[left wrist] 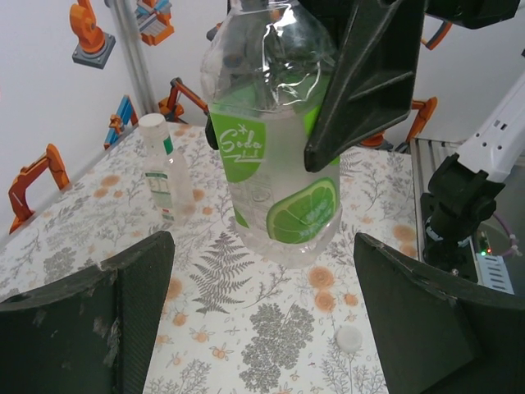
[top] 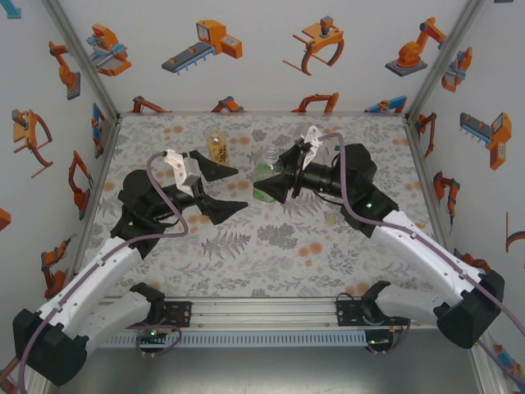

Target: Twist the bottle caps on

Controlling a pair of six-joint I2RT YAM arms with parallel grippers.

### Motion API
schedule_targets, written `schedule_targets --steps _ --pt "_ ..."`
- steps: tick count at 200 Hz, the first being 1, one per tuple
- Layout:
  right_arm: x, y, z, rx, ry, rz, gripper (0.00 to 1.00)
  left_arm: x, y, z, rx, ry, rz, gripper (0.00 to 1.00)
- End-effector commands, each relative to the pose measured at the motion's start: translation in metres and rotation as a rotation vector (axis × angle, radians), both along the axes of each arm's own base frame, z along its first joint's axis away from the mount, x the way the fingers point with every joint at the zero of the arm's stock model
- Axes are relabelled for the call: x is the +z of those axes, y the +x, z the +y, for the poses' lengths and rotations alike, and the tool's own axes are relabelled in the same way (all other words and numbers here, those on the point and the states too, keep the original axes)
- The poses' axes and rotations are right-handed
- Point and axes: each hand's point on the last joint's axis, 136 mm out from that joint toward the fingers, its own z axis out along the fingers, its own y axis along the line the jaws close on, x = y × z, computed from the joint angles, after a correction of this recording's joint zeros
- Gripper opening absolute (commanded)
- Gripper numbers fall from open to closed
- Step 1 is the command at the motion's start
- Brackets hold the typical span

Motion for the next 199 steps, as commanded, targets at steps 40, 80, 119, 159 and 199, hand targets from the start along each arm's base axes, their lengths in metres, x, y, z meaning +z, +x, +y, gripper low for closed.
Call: schedule_targets --steps 40,80,119,159,199 --pt "0.038 -0.028 0.005 0.134 0.087 -0.033 0.00 0.013 -0.014 -0.014 -0.115 -0.022 -0.033 0.83" --pt "0.037 -0.031 0.011 0.169 0.090 -0.033 0.00 0.023 -0.019 -0.022 -0.185 -0.057 -0.047 0.83" --pt "0.041 -0.033 0.014 0.182 0.110 -0.059 0.00 0.024 -0.029 -0.038 -0.283 -0.047 -0.036 0.83" --pt "0.049 -0.039 0.014 0.202 0.160 -0.129 0.00 0.023 -0.032 -0.052 -0.319 -0.055 -0.018 0.79" --pt "0.054 -0.040 0.016 0.209 0.195 -0.165 0.00 0.038 -0.025 -0.052 -0.293 -0.139 -0.017 0.73"
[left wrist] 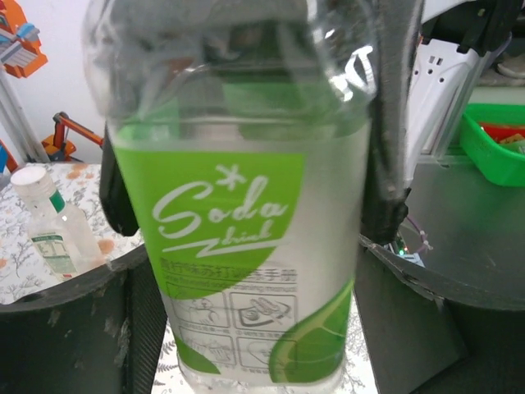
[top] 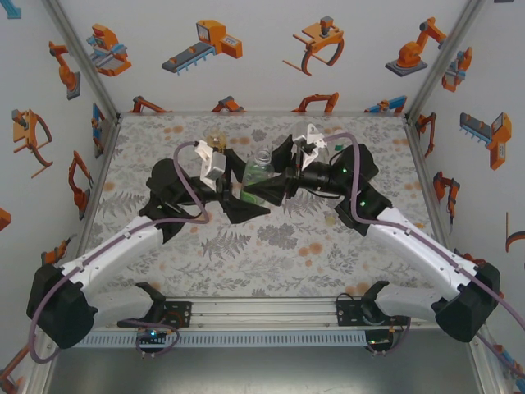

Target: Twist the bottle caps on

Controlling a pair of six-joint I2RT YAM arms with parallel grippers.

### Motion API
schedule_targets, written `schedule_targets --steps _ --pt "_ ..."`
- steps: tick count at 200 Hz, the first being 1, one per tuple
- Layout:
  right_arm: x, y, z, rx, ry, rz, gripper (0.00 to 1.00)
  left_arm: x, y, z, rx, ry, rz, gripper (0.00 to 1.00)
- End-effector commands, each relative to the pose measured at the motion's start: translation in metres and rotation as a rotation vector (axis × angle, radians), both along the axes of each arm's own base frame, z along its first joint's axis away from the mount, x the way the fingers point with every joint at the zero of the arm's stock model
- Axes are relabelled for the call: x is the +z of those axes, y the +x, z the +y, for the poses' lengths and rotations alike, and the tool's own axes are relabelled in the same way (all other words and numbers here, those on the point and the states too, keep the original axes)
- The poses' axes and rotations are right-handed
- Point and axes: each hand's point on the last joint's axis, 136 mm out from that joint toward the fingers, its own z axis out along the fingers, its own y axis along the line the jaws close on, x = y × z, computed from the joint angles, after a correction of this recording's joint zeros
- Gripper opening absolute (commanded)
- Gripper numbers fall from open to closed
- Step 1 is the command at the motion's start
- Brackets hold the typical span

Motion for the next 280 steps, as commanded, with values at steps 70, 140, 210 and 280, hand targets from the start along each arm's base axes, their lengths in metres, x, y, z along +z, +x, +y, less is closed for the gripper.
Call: schedule_targets --steps 70,140,210,280 --pt "0.011 -0.009 0.005 0.038 0.061 -0.062 0.00 0.039 -0.007 0.003 -0.023 -0.135 -0.050 0.62" --pt "0.009 -0.008 0.004 0.027 0.055 -0.068 0.00 0.032 -0.004 0.000 -0.012 -0.110 -0.048 0.43" --pt "0.004 -0.006 -0.002 -0.032 0.018 -0.086 0.41 0.027 0.001 0.002 0.050 -0.065 -0.063 0.30" --pt "0.003 -0.004 -0.019 -0.148 -0.025 -0.120 0.69 0.023 0.011 0.021 0.225 0.022 -0.099 0.12"
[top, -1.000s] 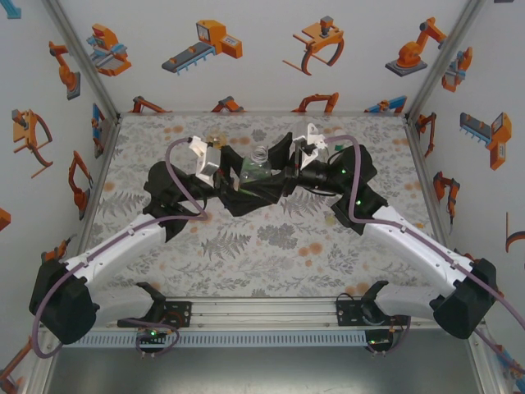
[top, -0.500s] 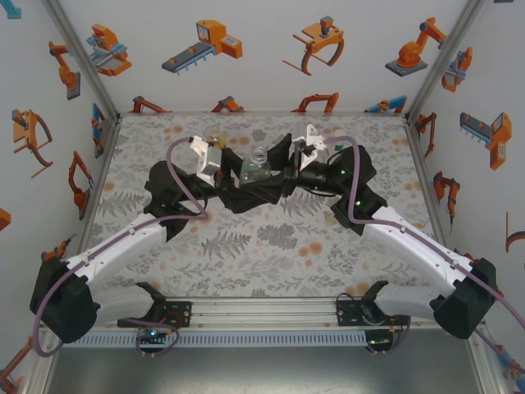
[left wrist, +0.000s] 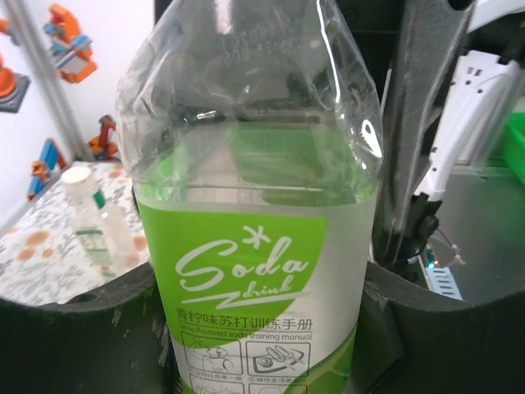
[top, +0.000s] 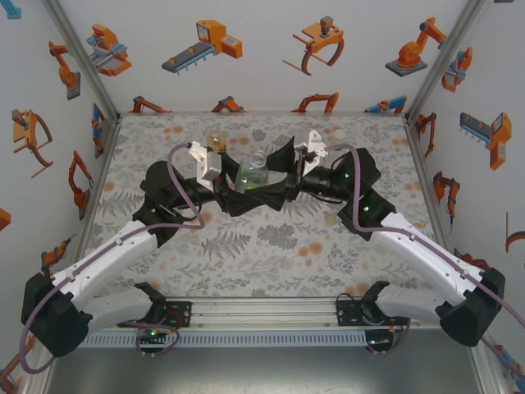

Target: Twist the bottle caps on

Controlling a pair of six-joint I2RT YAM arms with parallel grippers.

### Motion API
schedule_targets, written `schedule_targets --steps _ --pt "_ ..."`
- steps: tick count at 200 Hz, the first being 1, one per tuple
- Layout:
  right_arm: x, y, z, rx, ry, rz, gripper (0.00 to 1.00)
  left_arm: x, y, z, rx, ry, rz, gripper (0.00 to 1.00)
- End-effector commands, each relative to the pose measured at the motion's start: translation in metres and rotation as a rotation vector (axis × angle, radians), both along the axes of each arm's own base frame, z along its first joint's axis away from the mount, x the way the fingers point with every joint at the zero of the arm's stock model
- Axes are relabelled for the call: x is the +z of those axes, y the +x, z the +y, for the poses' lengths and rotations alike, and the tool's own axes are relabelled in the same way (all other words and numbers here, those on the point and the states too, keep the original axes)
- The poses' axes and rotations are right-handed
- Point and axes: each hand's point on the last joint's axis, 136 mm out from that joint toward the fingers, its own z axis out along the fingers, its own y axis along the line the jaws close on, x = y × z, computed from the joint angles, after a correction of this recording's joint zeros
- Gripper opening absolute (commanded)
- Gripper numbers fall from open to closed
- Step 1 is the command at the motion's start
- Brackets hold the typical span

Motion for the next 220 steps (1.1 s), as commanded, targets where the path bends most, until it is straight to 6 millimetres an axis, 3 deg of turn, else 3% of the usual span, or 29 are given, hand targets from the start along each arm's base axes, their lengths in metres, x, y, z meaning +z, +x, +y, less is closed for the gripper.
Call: schedule_targets --steps 1,47,133,185,220 --pt "0.006 0.001 -0.013 -0.083 -0.001 -0.056 0.69 0.012 0.007 0.011 0.103 0.026 -0.053 0.11" --pt "0.002 0.004 -0.022 -0.147 -0.032 -0.066 0.70 0.011 0.026 0.039 0.253 0.054 -0.033 0.00" --pt "-0.014 0.023 -0.028 -0.272 -0.088 0.007 0.65 -0.002 0.056 0.093 0.505 0.147 0.043 0.00" --pt "-0.056 0.036 -0.014 -0.424 -0.279 0.073 0.60 0.005 0.083 0.125 0.658 0.141 0.055 0.00" --pt "-0.099 0.053 -0.015 -0.534 -0.410 0.213 0.59 0.006 0.099 0.143 0.748 0.116 0.068 0.00"
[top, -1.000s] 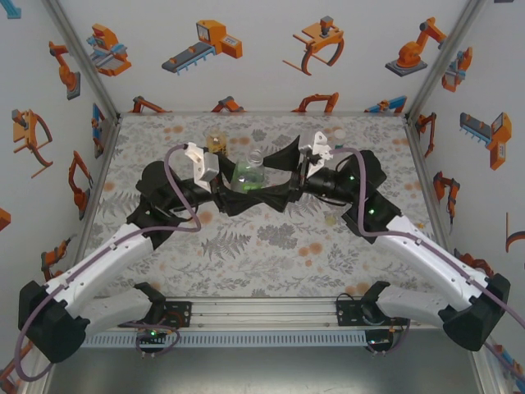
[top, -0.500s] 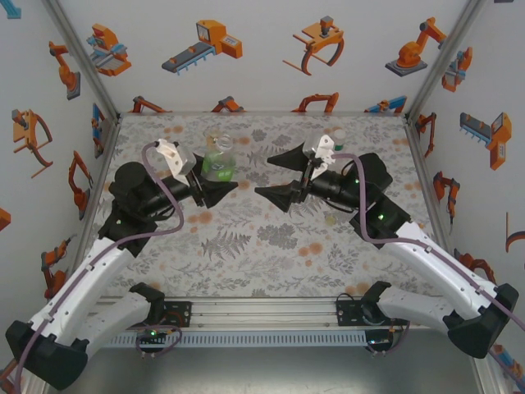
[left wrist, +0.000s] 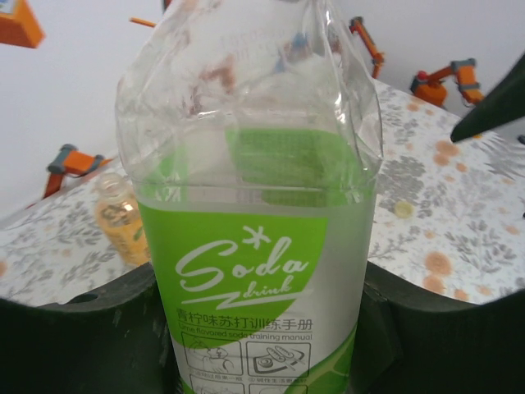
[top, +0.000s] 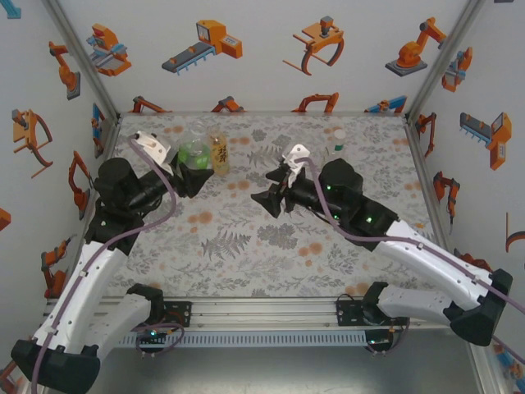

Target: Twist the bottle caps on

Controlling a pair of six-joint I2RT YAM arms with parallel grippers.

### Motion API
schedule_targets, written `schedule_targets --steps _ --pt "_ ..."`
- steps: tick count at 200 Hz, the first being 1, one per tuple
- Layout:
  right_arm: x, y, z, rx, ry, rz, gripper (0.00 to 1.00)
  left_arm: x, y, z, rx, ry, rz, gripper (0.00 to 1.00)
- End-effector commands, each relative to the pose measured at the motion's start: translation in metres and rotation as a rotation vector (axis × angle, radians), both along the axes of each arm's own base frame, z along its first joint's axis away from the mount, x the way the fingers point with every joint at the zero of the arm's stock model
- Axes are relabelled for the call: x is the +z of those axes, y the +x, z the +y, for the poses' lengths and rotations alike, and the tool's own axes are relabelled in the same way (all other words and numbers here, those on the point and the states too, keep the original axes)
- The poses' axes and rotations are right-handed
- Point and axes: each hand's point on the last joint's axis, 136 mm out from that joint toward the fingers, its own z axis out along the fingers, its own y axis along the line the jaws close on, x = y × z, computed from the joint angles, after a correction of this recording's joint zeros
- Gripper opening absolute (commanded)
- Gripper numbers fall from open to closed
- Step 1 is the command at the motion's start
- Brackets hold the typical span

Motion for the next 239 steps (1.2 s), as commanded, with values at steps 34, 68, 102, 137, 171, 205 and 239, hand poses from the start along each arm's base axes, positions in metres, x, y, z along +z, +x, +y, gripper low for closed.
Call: schedule_targets --steps 34,68,102,137,171,205,239 --pt "-0.080 0.036 -0.024 -0.299 -0.219 0.250 0.60 -0.002 0.009 0.015 0.071 -0.034 -0.021 0.00" --pt "-0.137 0.046 -0.044 -0.438 -0.357 0.409 0.60 -0.018 0.009 0.013 0.058 -0.027 -0.001 0.00" --pt "-0.186 0.053 -0.065 -0.523 -0.432 0.593 0.59 -0.021 0.011 0.009 0.035 -0.017 0.023 0.00" --pt "-0.218 0.051 -0.082 -0.582 -0.462 0.712 0.56 -0.029 0.014 0.008 0.032 -0.011 0.053 0.00" --pt "-0.245 0.030 -0.092 -0.632 -0.523 0.845 0.52 -0.032 0.015 0.006 0.020 -0.008 0.070 0.00" --pt "-0.256 0.012 -0.089 -0.670 -0.528 0.854 0.51 -0.034 0.016 0.005 0.014 -0.011 0.085 0.00" --pt "-0.265 -0.002 -0.081 -0.702 -0.504 0.880 0.49 -0.034 0.014 0.002 -0.008 -0.014 0.087 0.00"
